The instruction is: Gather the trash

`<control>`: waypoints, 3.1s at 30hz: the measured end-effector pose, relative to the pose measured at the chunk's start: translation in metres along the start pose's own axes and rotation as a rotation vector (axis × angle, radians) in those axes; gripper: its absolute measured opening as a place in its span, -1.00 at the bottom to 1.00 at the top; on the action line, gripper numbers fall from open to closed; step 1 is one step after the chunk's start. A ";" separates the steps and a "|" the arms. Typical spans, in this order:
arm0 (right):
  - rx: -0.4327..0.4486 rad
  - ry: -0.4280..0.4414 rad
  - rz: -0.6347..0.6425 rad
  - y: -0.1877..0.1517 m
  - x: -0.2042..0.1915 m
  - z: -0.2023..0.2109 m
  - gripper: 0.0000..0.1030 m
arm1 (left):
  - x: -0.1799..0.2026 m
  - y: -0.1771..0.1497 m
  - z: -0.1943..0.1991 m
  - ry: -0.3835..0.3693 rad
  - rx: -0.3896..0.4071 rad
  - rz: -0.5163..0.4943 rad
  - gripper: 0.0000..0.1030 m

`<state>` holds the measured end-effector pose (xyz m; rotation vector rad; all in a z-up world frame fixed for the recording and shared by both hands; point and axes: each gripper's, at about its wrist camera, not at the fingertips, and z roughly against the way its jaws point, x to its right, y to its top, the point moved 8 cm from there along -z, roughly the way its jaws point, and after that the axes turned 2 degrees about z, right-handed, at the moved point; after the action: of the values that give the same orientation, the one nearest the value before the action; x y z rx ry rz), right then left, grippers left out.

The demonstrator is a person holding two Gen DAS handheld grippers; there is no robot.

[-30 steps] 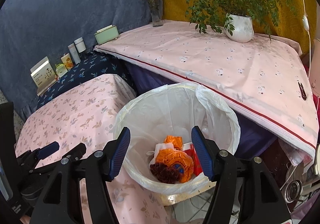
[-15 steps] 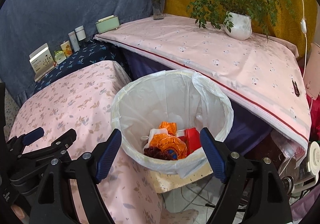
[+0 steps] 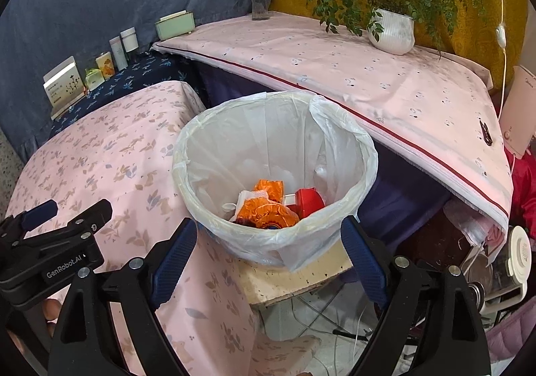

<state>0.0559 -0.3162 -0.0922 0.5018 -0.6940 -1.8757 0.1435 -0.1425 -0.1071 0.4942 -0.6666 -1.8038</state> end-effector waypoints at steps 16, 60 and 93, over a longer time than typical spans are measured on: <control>0.009 -0.019 0.013 -0.009 0.002 0.013 0.87 | 0.006 -0.008 0.007 -0.003 0.001 -0.008 0.80; -0.006 -0.032 0.010 -0.023 0.002 0.013 0.87 | 0.008 -0.016 0.017 0.012 0.000 -0.003 0.83; -0.010 -0.034 0.009 -0.026 0.002 0.012 0.87 | 0.009 -0.017 0.022 0.024 0.012 0.013 0.83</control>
<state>0.0301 -0.3070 -0.1001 0.4604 -0.7077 -1.8822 0.1150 -0.1424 -0.1013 0.5174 -0.6630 -1.7801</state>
